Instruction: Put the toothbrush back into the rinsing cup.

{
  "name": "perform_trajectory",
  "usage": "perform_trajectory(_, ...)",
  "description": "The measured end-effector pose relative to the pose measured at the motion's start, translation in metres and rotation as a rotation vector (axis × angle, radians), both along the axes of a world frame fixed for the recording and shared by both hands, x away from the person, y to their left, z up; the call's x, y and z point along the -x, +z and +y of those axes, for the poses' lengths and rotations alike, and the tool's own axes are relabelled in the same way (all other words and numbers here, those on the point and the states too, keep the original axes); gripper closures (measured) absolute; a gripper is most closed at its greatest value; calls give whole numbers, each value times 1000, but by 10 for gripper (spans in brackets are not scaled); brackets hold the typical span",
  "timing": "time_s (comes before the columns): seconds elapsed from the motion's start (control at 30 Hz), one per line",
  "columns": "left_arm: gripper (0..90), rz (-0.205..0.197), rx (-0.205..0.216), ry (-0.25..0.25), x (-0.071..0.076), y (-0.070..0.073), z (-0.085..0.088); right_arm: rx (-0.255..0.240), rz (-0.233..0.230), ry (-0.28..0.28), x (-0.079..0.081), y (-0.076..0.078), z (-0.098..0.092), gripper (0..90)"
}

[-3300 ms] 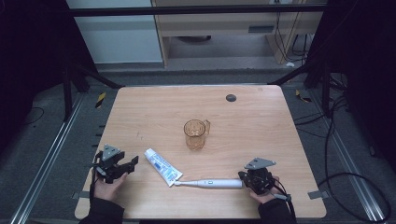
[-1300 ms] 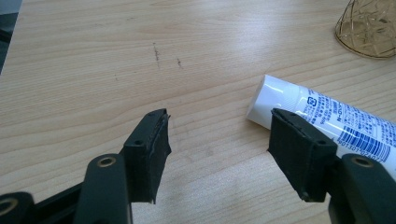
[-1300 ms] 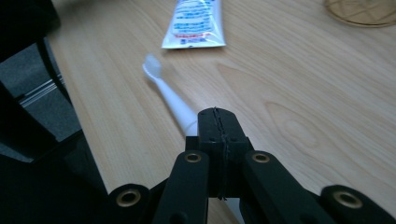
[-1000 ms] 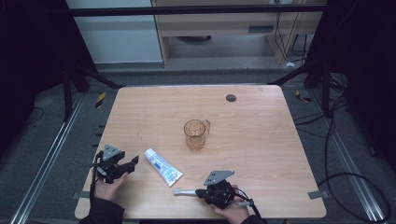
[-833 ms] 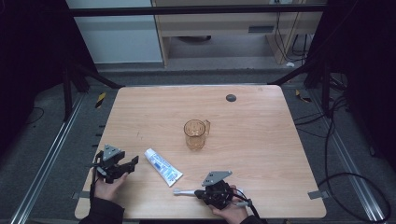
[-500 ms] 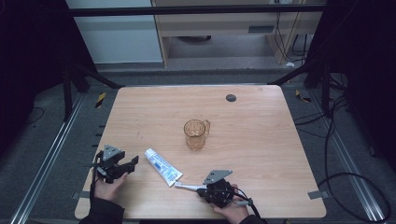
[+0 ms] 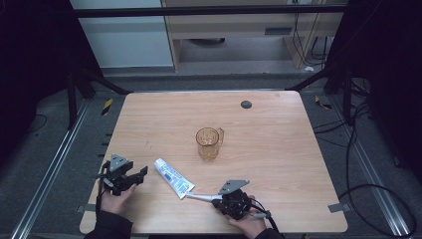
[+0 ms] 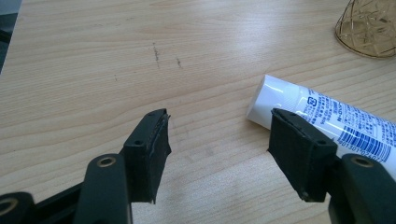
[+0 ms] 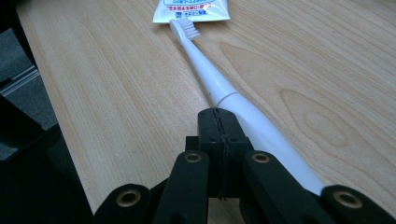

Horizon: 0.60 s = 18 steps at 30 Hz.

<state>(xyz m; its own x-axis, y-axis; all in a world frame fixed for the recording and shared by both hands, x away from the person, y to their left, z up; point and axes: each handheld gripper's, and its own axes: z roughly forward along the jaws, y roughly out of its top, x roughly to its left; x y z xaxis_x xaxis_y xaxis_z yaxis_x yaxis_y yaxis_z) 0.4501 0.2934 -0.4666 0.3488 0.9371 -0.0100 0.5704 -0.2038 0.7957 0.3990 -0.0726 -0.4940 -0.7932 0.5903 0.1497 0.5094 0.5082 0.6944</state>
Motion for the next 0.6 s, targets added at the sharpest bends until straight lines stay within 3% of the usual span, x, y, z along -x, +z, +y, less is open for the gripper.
perform_trajectory(0.6,374,-1,2,1,0,0,0,-15,-7,49,-3,2,31,900)
